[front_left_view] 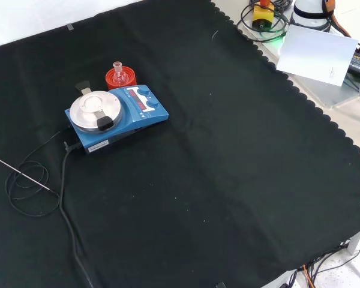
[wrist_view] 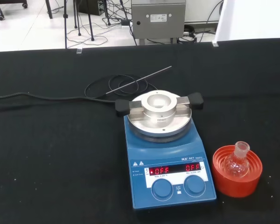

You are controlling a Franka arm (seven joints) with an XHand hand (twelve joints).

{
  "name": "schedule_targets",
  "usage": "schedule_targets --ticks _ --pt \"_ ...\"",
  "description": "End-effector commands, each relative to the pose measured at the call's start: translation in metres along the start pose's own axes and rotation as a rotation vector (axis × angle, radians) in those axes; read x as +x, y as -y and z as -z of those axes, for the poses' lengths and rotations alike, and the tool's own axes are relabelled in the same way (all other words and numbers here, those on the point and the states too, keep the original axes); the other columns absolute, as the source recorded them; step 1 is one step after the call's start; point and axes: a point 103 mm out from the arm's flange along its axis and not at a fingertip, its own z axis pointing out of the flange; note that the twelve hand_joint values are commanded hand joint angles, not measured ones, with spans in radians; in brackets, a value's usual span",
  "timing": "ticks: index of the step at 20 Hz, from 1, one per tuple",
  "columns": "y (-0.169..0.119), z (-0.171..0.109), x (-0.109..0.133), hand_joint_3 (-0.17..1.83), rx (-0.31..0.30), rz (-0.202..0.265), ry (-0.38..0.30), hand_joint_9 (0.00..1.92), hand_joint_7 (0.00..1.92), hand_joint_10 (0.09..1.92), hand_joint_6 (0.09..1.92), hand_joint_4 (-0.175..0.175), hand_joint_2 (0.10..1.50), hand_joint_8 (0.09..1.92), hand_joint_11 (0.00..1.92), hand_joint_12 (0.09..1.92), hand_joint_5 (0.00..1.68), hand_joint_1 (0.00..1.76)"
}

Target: Pick up the round-bottom flask.

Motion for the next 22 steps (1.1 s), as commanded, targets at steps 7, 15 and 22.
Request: schedule_targets --ticks 7,15,22 --pt "-0.003 -0.002 -0.007 0.30 -0.015 -0.006 -0.004 0.08 0.02 0.70 0.09 -0.014 1.28 0.48 0.00 0.97 0.30 0.12" --pt "-0.015 -0.014 -0.017 0.26 0.005 -0.037 -0.012 0.08 0.03 0.70 0.09 -0.016 1.29 0.48 0.00 0.96 0.31 0.13" --pt "-0.037 -0.043 -0.041 0.23 0.024 -0.098 -0.014 0.10 0.04 0.70 0.09 -0.022 1.28 0.48 0.00 0.97 0.31 0.18"
